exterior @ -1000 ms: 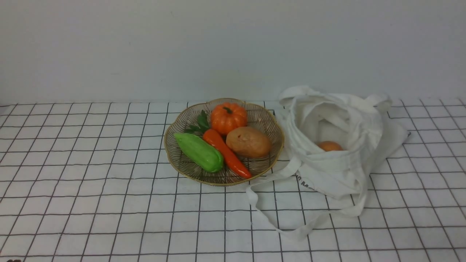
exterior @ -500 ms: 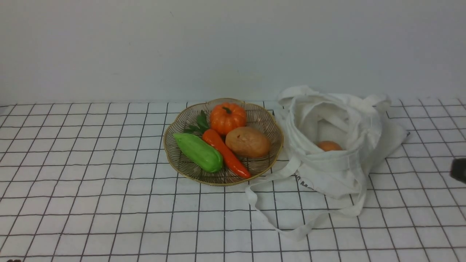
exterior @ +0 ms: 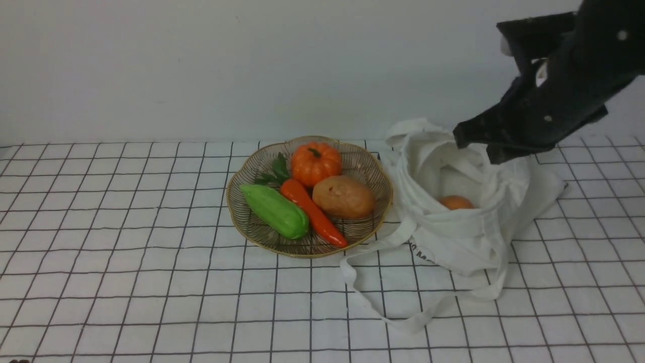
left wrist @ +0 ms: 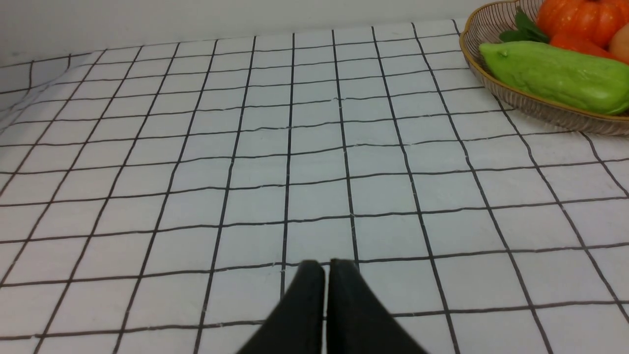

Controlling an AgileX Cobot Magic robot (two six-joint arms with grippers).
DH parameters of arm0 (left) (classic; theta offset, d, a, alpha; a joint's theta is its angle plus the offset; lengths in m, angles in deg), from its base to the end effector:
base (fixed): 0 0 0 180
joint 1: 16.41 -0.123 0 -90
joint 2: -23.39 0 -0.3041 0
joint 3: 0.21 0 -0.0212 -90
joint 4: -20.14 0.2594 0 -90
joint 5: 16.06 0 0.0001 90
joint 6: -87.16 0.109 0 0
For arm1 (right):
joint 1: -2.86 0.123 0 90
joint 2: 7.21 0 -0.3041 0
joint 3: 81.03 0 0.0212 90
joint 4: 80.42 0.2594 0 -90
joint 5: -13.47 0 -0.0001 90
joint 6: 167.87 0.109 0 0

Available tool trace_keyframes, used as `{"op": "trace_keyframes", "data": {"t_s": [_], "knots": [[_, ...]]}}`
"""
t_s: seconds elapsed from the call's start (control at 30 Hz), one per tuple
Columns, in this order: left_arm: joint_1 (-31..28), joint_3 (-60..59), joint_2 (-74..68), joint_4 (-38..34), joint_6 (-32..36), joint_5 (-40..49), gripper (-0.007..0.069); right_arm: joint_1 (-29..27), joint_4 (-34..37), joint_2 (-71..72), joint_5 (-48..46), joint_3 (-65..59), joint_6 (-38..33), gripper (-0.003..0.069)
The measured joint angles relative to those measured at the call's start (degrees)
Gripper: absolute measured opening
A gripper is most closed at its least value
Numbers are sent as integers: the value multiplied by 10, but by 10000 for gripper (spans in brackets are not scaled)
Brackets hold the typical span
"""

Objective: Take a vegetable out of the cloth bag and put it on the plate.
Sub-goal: Use the right arm to grab a potato from the bag

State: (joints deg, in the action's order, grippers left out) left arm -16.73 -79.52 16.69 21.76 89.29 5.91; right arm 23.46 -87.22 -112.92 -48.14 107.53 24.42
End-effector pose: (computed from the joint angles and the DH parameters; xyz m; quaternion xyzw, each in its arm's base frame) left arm 0.0589 0.0015 0.1640 0.0203 0.8086 0.0246 0.5875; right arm 0.3614 0.1237 0.3035 -0.0891 0.9773 -0.0021 0.1924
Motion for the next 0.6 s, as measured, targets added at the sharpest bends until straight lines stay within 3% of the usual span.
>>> {"op": "trace_keyframes", "data": {"t_s": [0.2,0.37,0.4,0.43,0.5,0.53,0.6], "knots": [[0,0,0,0,0,0,-8,0,-6,-121,-62,106,15,-4],[0,0,0,0,0,0,-8,0,-4,-222,-86,208,6,53],[0,0,0,0,0,0,-8,0,-1,-261,-86,248,-2,112],[0,0,0,0,0,0,-8,0,-1,-261,-86,248,-2,112],[0,0,0,0,0,0,-8,0,17,-288,-86,270,-17,223],[0,0,0,0,0,0,-8,0,18,-288,-86,270,-17,231],[0,0,0,0,0,0,-8,0,27,-289,-90,274,-30,347]]}}
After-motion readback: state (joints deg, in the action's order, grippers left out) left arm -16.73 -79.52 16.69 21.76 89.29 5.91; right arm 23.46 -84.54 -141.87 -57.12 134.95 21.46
